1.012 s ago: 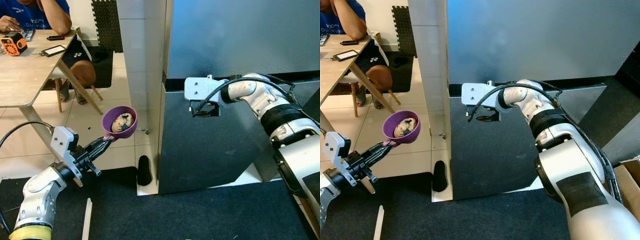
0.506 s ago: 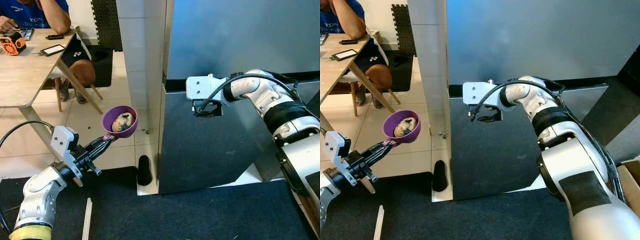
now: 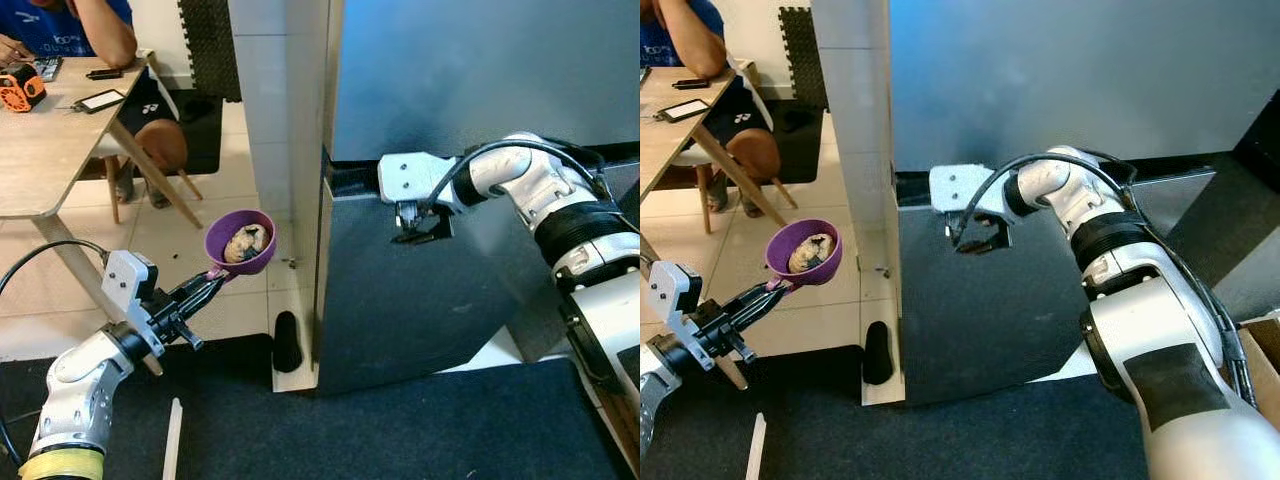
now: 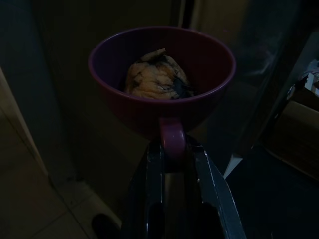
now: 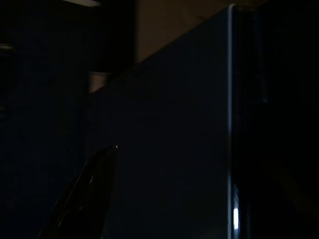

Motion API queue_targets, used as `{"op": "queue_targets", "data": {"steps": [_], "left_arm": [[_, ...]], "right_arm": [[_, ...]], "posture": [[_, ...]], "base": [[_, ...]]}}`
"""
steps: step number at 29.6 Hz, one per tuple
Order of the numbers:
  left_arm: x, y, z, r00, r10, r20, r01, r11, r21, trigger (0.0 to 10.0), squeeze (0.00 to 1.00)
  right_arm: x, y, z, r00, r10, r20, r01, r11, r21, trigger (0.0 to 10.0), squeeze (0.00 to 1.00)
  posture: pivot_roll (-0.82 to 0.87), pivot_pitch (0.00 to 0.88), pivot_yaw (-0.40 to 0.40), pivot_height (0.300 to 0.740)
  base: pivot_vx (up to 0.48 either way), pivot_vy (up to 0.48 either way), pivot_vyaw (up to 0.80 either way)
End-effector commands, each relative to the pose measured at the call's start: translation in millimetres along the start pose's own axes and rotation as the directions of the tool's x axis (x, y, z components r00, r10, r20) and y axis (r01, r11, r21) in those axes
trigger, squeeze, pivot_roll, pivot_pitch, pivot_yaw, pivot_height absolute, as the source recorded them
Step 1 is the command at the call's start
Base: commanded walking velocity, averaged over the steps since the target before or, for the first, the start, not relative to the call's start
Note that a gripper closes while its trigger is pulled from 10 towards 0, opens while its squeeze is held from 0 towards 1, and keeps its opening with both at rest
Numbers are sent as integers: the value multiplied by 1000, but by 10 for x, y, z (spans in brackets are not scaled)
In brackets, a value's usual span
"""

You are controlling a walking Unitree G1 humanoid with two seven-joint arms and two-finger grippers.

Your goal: Restocking fridge

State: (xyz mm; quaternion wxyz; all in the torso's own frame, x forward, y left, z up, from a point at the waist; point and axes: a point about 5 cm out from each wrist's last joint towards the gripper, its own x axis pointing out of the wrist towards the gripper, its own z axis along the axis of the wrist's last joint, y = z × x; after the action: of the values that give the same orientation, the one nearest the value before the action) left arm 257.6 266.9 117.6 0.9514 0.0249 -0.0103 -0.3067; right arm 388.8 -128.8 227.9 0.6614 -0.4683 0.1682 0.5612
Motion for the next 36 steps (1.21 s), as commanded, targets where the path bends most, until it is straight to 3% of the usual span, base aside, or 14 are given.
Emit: {"op": "queue_targets", "data": {"steps": [1,4,8,9,11,12,14,15,17,27,30,33,36], "left_arm": [[7,21,63,1000,-8,21,7,1000,13,10000,0],[14,16,64,1000,-9,21,9,1000,13,10000,0],[22,14,69,1000,-11,24,11,1000,14,10000,0],[22,14,69,1000,-11,24,11,1000,14,10000,0],[29,12,71,1000,-13,25,13,1000,13,10000,0],[29,12,71,1000,-13,25,13,1000,13,10000,0],[43,2,75,999,-19,28,19,1000,13,10000,0],[43,2,75,999,-19,28,19,1000,13,10000,0],[59,-6,75,999,-25,30,24,1000,11,10000,0],[99,-31,77,998,-42,41,41,999,7,10000,0],[114,-42,89,998,-50,49,50,999,7,10000,0],[122,-45,99,997,-53,55,53,999,8,10000,0],[148,-56,133,995,-60,76,60,998,9,10000,0]], "right_arm": [[208,226,-144,988,151,-30,-149,987,52,10000,0],[187,212,-122,989,146,-7,-145,988,43,10000,0],[113,198,-1,972,185,147,-192,981,31,10000,0],[113,198,-1,972,185,147,-192,981,31,10000,0],[38,191,77,942,211,261,-223,975,16,10000,0],[38,191,77,942,211,261,-223,975,16,10000,0],[-57,192,143,898,220,382,-236,972,-4,10000,0],[-57,192,143,898,220,382,-236,972,-4,10000,0],[-132,201,153,861,193,472,-225,974,12,10000,0],[-337,284,81,744,86,662,-194,977,91,10000,0],[-353,480,10,686,88,722,-250,961,120,10000,0],[-323,559,-28,678,95,729,-275,952,132,10000,0],[-134,1000,-203,662,156,733,-414,892,184,10000,0]], "posture": [[-34,5,-56,740],[-34,4,-54,740],[-32,3,-54,740],[-32,3,-54,740],[-32,1,-53,740],[-32,1,-53,740],[-32,1,-53,740],[-32,1,-53,740],[-37,2,-50,740],[-41,0,-51,740],[-41,0,-51,740],[-45,0,-55,740],[-45,0,-55,740]], "base": [[0,0,0],[0,0,0],[0,0,0],[0,0,0],[0,0,0],[0,0,0],[0,0,0],[0,0,0],[0,0,0],[0,0,0],[0,0,0],[0,0,0],[0,0,0]]}}
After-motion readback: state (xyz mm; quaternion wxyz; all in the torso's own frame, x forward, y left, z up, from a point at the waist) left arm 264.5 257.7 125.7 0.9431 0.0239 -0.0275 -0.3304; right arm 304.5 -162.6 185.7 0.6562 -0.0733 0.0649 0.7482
